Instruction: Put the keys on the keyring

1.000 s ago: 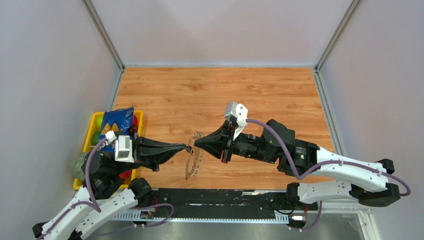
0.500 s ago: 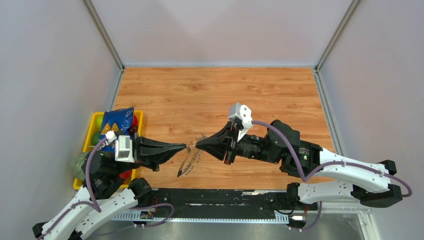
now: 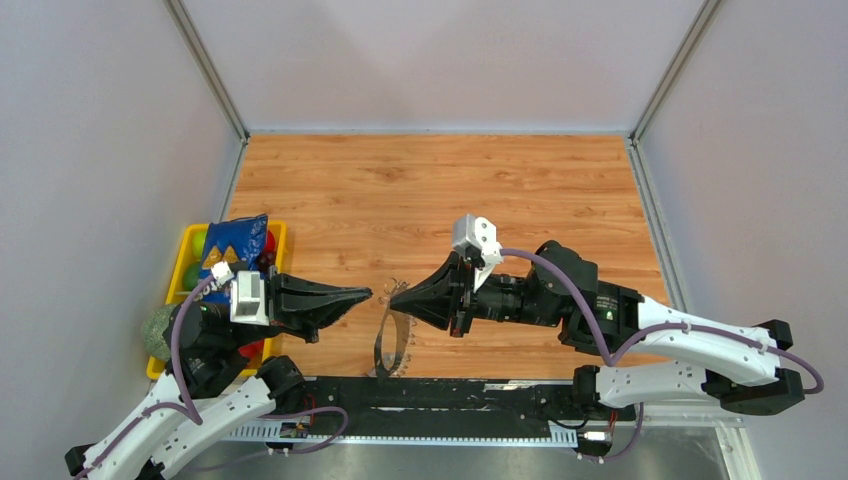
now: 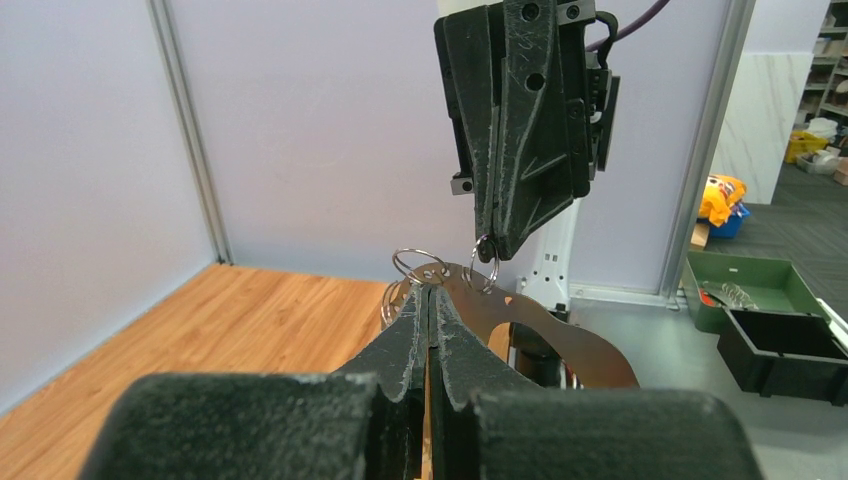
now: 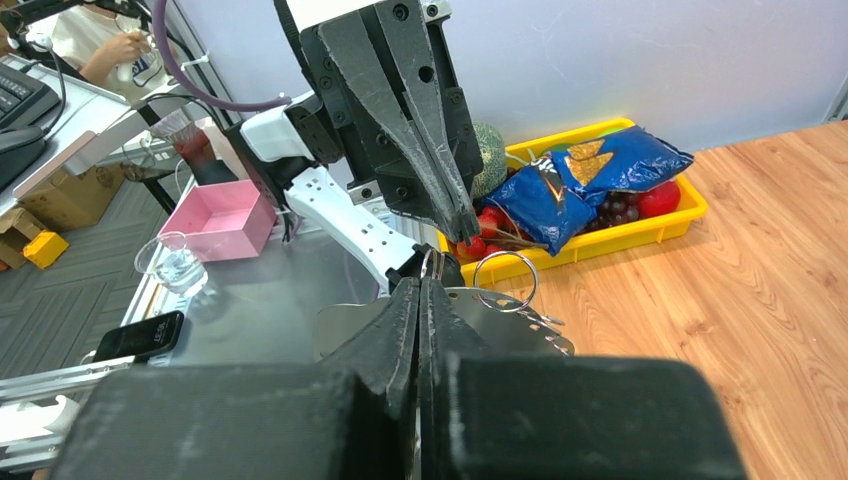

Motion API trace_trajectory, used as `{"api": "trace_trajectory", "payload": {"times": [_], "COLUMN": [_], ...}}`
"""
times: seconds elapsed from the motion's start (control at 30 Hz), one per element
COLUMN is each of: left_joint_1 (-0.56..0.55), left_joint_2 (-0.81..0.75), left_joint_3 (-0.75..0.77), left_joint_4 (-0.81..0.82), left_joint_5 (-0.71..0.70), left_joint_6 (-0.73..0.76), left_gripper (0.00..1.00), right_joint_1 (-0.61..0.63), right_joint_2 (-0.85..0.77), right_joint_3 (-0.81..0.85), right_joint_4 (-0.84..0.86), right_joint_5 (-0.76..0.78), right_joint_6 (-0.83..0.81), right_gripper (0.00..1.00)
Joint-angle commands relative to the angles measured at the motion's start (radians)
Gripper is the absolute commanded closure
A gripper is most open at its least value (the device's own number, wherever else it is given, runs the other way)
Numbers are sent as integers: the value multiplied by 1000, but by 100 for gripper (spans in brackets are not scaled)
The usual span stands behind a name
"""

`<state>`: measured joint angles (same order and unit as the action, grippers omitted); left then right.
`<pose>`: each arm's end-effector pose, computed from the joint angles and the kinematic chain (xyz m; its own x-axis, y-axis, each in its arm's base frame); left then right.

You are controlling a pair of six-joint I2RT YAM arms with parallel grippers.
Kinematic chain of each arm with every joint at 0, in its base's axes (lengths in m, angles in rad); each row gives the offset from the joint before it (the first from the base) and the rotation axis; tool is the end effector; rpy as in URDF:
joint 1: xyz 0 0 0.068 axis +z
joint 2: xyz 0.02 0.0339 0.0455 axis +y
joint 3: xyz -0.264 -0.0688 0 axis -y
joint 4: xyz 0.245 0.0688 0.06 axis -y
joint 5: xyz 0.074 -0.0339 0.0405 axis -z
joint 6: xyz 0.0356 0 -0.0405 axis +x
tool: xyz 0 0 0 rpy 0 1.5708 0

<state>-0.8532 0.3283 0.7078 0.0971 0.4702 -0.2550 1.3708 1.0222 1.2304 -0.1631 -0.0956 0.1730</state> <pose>0.0335 -0.0629 0.3936 0.0557 -0.4058 -0.9123 0.9822 0.1866 -0.0230 0.0402 0.2153 0.4530 -0.1624 0.0615 -0.9848 -0.9812 0.0951 0.1677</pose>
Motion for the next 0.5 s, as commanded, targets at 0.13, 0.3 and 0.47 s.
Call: {"api": "trace_trajectory", "payload": {"times": [0.13,0.3,0.47], "left_joint_1": [-1,-1,0], "left_joint_2": [12,14,28], "left_joint_3": [1,-14,-39], "left_joint_4": [-17,-48,-6], "left_joint_5": [-10,-62,-27], "left_joint_6": [12,6,-34], "left_gripper": [100,99,79], "right_joint_1": [-4,-5,-6], "right_joint_2": [-39,-82,-116], "right_joint_3": [-13,-70,-103], "right_joint_4": [-4,-23,-35], "right_joint_5": [8,27,18], "right_joint_6": [-22,-34,-44], "right_gripper": [100,100,100]}}
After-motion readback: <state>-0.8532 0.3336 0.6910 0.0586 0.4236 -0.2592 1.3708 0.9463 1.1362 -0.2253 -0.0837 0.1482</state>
